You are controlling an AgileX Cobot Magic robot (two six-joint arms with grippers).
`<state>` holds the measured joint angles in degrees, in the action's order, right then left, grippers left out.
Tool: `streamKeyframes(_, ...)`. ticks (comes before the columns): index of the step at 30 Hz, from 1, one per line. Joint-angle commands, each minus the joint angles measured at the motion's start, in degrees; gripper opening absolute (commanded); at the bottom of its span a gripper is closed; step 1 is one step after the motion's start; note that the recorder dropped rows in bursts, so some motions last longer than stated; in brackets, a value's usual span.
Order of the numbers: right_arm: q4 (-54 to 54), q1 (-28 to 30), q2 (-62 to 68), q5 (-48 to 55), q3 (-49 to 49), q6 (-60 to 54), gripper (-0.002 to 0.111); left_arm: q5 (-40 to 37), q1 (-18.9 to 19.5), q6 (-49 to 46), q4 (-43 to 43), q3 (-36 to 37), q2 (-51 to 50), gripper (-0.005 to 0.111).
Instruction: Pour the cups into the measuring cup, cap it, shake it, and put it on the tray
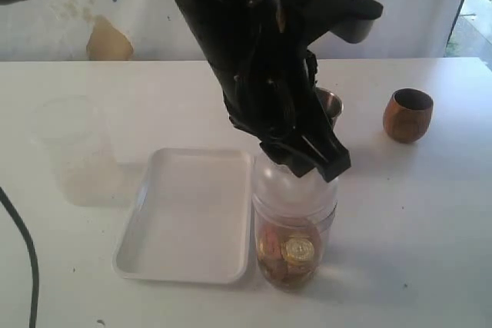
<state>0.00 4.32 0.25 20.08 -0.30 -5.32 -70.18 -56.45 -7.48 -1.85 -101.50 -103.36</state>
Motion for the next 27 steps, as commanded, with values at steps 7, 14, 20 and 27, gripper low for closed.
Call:
streamKeyframes(7,0.0,0.4,-0.3,0.0,0.3,-0.3,0.0,2.6,-0.2,0.0,0.2,0.2,-0.6,0.0)
streamKeyframes(14,0.0,0.4,-0.3,0.0,0.3,-0.3,0.0,2.0,-0.2,0.0,0.0,0.2,-1.4,0.0)
streamKeyframes(20,0.0,0.4,-0.3,0.0,0.3,-0.3,0.0,0.2,-0.2,0.0,0.4,0.2,-1.4,0.009)
streamKeyframes(27,0.0,0.4,-0.3,0.0,0.3,-0.3,0.0,0.2,-0.2,0.0,1.1,0.2,-1.4,0.05)
